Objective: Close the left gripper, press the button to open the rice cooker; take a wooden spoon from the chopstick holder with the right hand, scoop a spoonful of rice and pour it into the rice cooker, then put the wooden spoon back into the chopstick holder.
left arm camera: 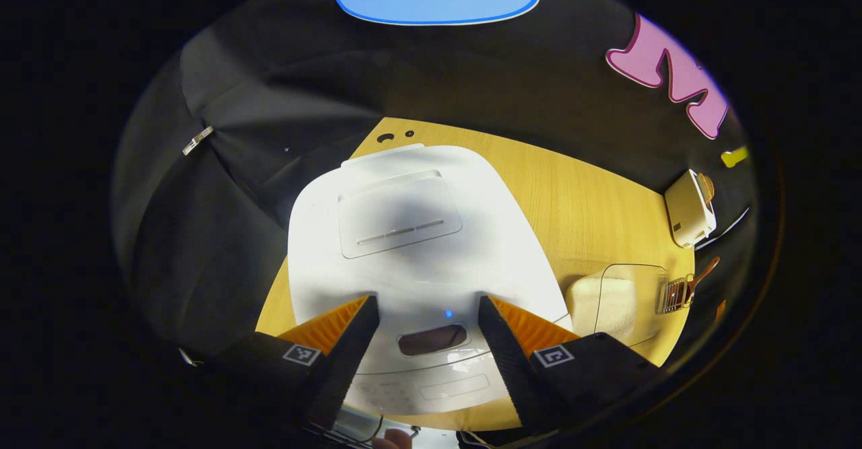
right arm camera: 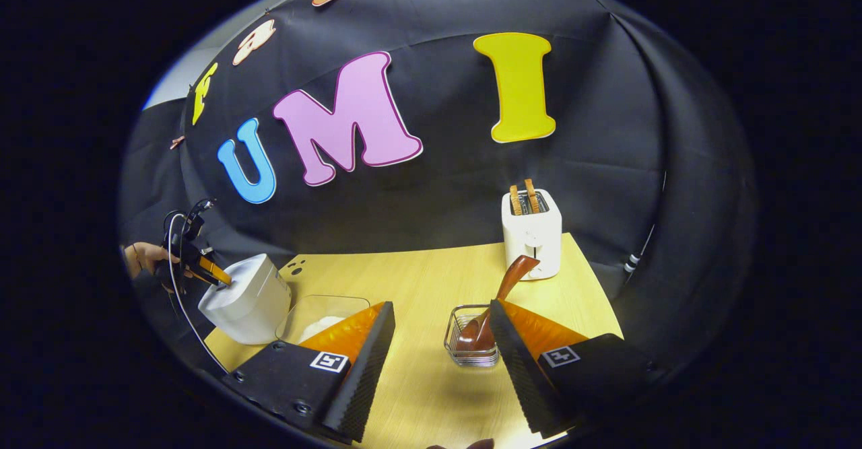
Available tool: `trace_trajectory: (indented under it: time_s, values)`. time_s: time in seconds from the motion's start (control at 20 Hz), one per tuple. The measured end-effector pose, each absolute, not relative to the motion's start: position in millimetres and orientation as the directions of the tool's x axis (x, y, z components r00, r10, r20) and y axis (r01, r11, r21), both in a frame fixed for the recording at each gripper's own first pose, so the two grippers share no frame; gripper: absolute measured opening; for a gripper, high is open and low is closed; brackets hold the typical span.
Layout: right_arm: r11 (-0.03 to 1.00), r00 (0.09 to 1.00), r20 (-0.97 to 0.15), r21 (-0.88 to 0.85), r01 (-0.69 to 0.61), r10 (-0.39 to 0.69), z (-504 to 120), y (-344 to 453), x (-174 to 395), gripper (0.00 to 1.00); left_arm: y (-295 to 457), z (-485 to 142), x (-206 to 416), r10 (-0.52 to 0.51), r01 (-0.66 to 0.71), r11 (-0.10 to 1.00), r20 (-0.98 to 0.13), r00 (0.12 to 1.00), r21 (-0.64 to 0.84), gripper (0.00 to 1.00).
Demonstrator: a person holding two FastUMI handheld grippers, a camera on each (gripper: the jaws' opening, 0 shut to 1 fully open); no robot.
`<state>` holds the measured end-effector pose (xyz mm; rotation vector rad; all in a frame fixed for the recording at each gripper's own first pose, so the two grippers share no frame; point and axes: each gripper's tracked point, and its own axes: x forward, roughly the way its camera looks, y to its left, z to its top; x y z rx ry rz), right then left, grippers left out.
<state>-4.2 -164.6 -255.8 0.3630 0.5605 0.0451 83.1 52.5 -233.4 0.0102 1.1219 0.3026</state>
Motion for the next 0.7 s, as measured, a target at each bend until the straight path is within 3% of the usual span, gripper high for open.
trace_trajectory:
  time_s: [0.35, 0.55, 0.7]
  values:
    - [0.94, 0.851, -0.51, 0.336, 0.063, 0.125, -250.5, -168.0, -9.2, 0.88, 47.6, -221.6, 87.1, 0.245, -0.273, 0.955, -0.829, 0.503, 0.117, 0.96]
    - [0.943, 0.858, -0.501, 0.326, 0.066, 0.113, -243.4, -171.3, -9.7, 0.88, 43.6, -188.0, 95.5, 0.247, -0.284, 0.956, -0.719, 0.65, 0.072, 0.96]
    - [0.949, 0.864, -0.492, 0.311, 0.056, 0.11, -235.3, -169.8, -7.4, 0.88, 18.3, -145.2, 98.9, 0.214, -0.235, 0.971, -0.564, 0.797, 0.036, 0.96]
